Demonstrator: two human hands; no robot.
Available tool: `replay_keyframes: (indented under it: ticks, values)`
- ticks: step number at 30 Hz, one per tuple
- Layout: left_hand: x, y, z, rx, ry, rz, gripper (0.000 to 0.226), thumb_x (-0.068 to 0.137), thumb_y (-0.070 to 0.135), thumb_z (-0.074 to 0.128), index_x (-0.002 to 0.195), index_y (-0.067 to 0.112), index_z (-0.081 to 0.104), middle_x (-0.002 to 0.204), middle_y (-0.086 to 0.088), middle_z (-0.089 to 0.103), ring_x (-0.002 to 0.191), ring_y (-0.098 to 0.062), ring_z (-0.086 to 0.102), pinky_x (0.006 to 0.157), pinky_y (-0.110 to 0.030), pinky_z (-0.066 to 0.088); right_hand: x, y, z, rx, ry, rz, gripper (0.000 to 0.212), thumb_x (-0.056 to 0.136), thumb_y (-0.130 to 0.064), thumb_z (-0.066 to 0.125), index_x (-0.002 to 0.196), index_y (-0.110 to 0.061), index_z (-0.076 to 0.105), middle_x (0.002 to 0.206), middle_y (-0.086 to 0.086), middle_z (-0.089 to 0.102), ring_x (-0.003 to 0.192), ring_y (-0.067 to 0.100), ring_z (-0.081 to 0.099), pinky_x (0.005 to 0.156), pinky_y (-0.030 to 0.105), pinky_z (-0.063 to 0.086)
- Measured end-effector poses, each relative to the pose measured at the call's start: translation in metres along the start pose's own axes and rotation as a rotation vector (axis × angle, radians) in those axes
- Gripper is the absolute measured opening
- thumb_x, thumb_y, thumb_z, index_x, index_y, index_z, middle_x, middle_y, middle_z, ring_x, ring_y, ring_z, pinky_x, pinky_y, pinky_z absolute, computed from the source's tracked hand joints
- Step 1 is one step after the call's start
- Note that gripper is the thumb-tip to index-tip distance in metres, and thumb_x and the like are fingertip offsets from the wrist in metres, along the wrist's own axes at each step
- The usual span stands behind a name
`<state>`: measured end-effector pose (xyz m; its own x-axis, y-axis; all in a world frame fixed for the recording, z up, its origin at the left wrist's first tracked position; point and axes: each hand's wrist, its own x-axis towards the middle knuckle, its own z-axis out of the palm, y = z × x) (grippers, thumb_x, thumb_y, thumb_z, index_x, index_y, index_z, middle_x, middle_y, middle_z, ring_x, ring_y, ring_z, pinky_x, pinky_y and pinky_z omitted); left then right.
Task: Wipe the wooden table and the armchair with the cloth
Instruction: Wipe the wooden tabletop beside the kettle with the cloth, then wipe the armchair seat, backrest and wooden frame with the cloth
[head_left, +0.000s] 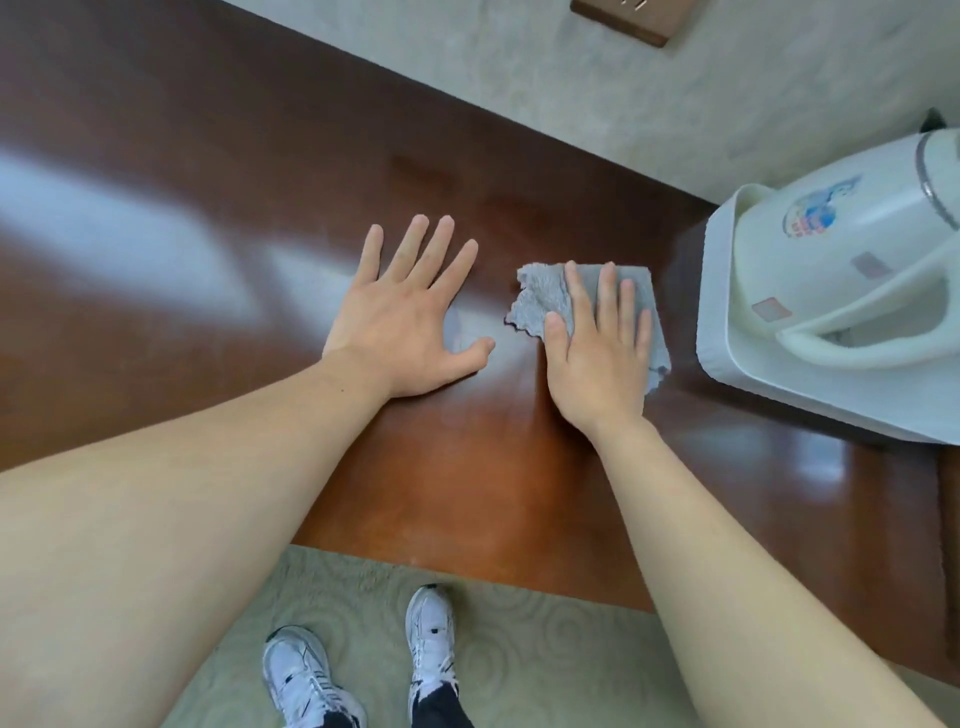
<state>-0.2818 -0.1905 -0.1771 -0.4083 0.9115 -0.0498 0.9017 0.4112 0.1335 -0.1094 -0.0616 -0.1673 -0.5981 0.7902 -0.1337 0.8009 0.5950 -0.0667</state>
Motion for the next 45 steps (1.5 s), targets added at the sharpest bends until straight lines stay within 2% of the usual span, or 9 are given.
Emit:
replay_keyframes:
  ticks: [9,23,25,27,30,34,37,41,45]
  values:
    - [0.001,-0.002,0.000,-0.005,-0.016,0.009,0.099,0.081,0.081,0.022,0.162,0.025,0.007,0.171,-0.005,0.001,0.158,-0.025,-0.004,0.125,-0.057,-0.002,0.097,0.007,-0.006,0.066,0.039,-0.217,0.052,0.105,-0.038,0.023,0.156,-0.031,0.016,0.166,0.006,0.010,0.152,0.028,0.003,0.121,0.046,0.001]
    - [-0.078,0.019,-0.023,-0.018,-0.116,-0.197,0.082,0.094,0.068,0.027,0.162,0.024,0.013,0.171,-0.005,0.010,0.157,-0.025,0.009,0.126,-0.044,0.010,-0.203,0.025,0.011,0.302,-0.215,-0.573,0.056,0.102,-0.026,0.037,0.154,-0.040,0.022,0.165,-0.009,0.008,0.152,0.012,-0.004,0.122,0.037,-0.004]
    - [-0.118,0.027,-0.029,-0.046,-0.161,-0.215,0.079,0.096,0.067,0.028,0.162,0.024,0.015,0.171,-0.004,0.011,0.157,-0.023,0.009,0.126,-0.041,0.010,-0.211,0.027,0.000,0.479,-0.269,-0.526,0.052,0.103,-0.023,0.037,0.145,-0.052,0.029,0.160,-0.024,0.013,0.150,0.002,0.000,0.121,0.027,-0.005]
    - [-0.155,0.038,-0.041,-0.124,-0.163,-0.261,0.076,0.098,0.065,0.029,0.162,0.025,0.018,0.171,-0.003,0.009,0.157,-0.020,0.006,0.127,-0.038,0.008,-0.213,0.020,-0.022,0.685,-0.326,-0.287,0.045,0.105,-0.031,0.035,0.126,-0.071,0.036,0.147,-0.043,0.027,0.146,-0.006,0.015,0.119,0.020,0.008]
    - [-0.216,0.055,-0.073,-0.276,-0.127,-0.311,0.069,0.103,0.058,0.032,0.162,0.026,0.018,0.171,-0.001,0.004,0.158,-0.016,0.001,0.128,-0.033,0.003,-0.215,-0.002,-0.058,1.111,-0.405,-0.003,0.033,0.100,-0.038,0.040,0.112,-0.062,0.059,0.127,-0.030,0.061,0.124,-0.005,0.051,0.103,0.025,0.037]
    - [-0.304,0.082,-0.131,-0.691,-0.026,-0.418,0.068,0.100,0.061,0.035,0.160,0.040,0.010,0.167,0.015,0.013,0.153,0.002,0.012,0.124,-0.018,0.010,-0.230,-0.036,-0.109,1.485,-0.862,0.000,0.034,0.098,-0.039,0.050,0.127,-0.031,0.065,0.130,0.001,0.066,0.123,0.015,0.060,0.101,0.036,0.044]
    - [-0.370,0.109,-0.170,-0.935,0.067,-0.635,0.071,0.093,0.068,0.037,0.158,0.049,0.015,0.154,0.034,0.029,0.141,0.017,0.025,0.114,-0.009,0.021,-0.258,-0.064,-0.141,1.463,-1.303,-0.009,0.046,0.094,-0.048,0.053,0.130,-0.021,0.064,0.132,0.009,0.065,0.123,0.023,0.060,0.101,0.036,0.050]
    - [-0.462,0.126,-0.202,-0.836,0.334,-0.953,0.037,0.096,0.041,0.063,0.132,0.034,0.059,0.108,0.016,0.058,0.103,0.002,0.055,0.090,-0.013,0.039,-0.321,-0.105,-0.165,1.306,-1.625,-0.160,0.062,0.096,-0.059,0.048,0.134,-0.012,0.060,0.137,0.015,0.059,0.127,0.028,0.056,0.095,0.034,0.051]
    - [-0.573,0.139,-0.224,-0.841,0.454,-1.058,0.012,0.094,0.039,0.067,0.096,0.028,0.062,0.085,0.005,0.058,0.074,-0.007,0.052,0.067,-0.015,0.037,-0.409,-0.140,-0.173,1.069,-1.882,-0.260,0.083,0.086,-0.075,0.047,0.141,-0.014,0.052,0.145,0.016,0.052,0.135,0.031,0.048,0.106,0.044,0.044]
